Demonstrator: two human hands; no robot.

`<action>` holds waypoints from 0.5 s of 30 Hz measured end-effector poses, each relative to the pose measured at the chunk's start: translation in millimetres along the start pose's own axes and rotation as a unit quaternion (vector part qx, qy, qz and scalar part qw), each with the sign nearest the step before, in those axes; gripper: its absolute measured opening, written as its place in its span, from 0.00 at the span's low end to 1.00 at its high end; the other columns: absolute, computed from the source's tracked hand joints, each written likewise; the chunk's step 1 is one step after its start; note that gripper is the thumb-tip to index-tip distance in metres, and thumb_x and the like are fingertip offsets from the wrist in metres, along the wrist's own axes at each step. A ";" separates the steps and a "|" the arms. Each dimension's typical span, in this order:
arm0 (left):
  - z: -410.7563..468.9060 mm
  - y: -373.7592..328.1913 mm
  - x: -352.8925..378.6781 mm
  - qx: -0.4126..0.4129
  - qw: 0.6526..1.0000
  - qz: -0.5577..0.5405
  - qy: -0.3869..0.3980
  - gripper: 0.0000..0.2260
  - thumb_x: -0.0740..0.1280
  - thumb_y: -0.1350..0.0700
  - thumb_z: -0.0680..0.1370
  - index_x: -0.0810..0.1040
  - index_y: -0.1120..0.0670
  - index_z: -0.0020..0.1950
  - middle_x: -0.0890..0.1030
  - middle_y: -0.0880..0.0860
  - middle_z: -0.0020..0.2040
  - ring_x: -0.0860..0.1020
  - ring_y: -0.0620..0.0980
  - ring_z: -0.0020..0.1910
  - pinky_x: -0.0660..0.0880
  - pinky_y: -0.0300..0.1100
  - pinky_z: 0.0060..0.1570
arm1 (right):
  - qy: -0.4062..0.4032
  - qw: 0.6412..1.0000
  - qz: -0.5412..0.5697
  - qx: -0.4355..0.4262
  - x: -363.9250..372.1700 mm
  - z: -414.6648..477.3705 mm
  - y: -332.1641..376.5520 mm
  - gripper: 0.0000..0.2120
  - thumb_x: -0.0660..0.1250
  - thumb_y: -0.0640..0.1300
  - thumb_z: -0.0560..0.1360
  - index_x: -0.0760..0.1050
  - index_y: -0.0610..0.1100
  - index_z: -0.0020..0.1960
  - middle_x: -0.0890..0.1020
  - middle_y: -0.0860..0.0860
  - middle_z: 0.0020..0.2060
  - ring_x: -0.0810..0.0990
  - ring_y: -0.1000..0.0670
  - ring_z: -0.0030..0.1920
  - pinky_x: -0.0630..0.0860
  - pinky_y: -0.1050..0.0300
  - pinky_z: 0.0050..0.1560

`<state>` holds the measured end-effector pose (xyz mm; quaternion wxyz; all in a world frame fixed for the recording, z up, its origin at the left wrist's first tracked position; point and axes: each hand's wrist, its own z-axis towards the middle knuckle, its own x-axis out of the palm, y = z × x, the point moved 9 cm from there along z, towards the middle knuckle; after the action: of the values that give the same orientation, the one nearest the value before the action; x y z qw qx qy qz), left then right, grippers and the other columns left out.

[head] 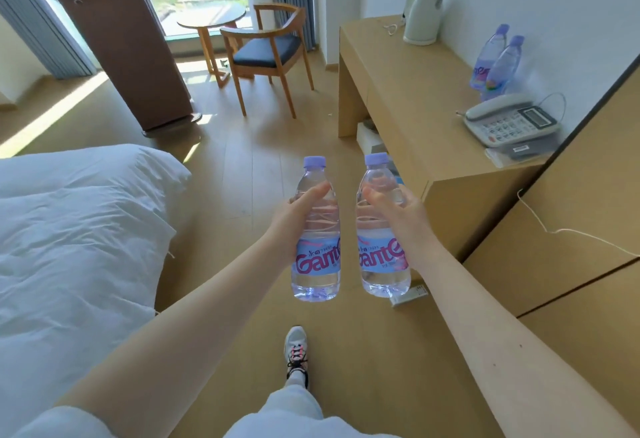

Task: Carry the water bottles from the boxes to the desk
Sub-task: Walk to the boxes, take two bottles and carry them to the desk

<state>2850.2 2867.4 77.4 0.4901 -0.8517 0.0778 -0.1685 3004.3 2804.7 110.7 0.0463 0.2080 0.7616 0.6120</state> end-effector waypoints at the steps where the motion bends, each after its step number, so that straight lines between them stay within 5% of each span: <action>1: 15.3 -3.5 3.7 -0.003 1.000 -0.001 0.012 0.30 0.74 0.43 0.66 0.79 0.61 0.61 0.84 0.61 0.50 0.83 0.58 0.41 0.80 0.46 0.40 | -0.008 1.000 0.000 -0.002 -3.1 11.8 2.0 0.15 0.70 0.42 0.76 0.73 0.38 0.59 0.84 0.43 0.45 0.86 0.49 0.38 0.78 0.62 0.33; 5: 80.9 -24.5 10.1 -0.009 0.999 0.007 0.043 0.34 0.77 0.42 0.62 0.79 0.62 0.61 0.83 0.62 0.53 0.83 0.61 0.46 0.80 0.48 0.44 | -0.042 0.999 -0.019 -0.010 -6.4 64.8 12.2 0.17 0.70 0.44 0.75 0.75 0.38 0.61 0.85 0.44 0.45 0.86 0.47 0.41 0.79 0.61 0.35; 12: 199.0 -93.5 -4.5 -0.012 0.997 0.025 0.065 0.27 0.73 0.43 0.70 0.80 0.61 0.60 0.84 0.61 0.52 0.83 0.58 0.44 0.80 0.46 0.41 | -0.069 0.996 -0.046 -0.018 21.4 179.4 49.3 0.17 0.69 0.44 0.76 0.74 0.38 0.62 0.84 0.48 0.39 0.85 0.53 0.35 0.76 0.65 0.31; 15: 244.2 -129.8 -14.6 0.006 0.998 0.021 0.061 0.33 0.76 0.42 0.64 0.79 0.62 0.61 0.84 0.62 0.52 0.83 0.58 0.44 0.80 0.46 0.42 | -0.082 0.995 -0.051 -0.018 35.1 232.0 60.6 0.17 0.71 0.46 0.75 0.74 0.38 0.59 0.85 0.51 0.36 0.85 0.51 0.36 0.77 0.62 0.33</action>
<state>2921.1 3135.1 73.1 0.4932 -0.8350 0.1241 -0.2102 3063.5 3039.6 117.5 0.1435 0.2177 0.7539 0.6030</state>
